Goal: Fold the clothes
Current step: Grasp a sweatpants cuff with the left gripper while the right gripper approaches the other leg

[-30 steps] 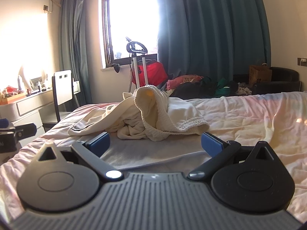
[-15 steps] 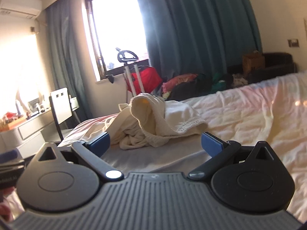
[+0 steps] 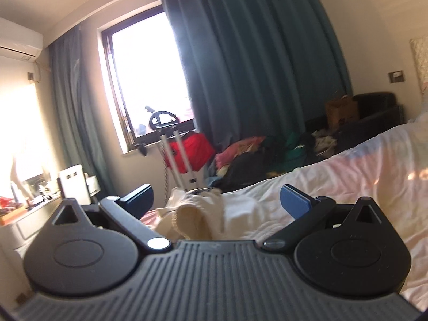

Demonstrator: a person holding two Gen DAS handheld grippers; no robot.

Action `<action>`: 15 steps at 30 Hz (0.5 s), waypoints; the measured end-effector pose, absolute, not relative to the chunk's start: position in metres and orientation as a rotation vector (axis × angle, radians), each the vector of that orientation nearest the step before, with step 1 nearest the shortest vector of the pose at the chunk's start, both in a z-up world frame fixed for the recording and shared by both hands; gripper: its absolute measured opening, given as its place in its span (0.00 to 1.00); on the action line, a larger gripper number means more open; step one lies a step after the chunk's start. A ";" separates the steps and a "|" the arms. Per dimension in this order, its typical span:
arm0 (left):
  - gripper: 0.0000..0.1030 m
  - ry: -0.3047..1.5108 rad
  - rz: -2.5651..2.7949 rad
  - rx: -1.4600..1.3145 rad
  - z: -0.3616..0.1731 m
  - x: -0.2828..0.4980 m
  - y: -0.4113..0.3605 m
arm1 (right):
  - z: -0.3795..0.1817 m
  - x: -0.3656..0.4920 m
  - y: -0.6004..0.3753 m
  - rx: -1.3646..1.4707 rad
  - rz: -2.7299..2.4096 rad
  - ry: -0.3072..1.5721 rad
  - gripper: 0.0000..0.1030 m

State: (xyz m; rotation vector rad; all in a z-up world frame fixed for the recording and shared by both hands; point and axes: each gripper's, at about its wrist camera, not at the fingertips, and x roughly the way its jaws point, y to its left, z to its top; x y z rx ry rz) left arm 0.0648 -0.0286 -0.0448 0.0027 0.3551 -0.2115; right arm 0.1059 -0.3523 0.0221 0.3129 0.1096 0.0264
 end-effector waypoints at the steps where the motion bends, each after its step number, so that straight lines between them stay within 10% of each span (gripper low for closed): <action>1: 1.00 0.362 -0.225 -0.001 -0.046 0.075 -0.035 | 0.014 0.106 -0.357 0.322 0.022 0.121 1.00; 15: 0.99 0.338 -0.143 -0.016 -0.052 0.294 -0.167 | -0.062 0.151 -0.403 0.396 -0.091 0.249 1.00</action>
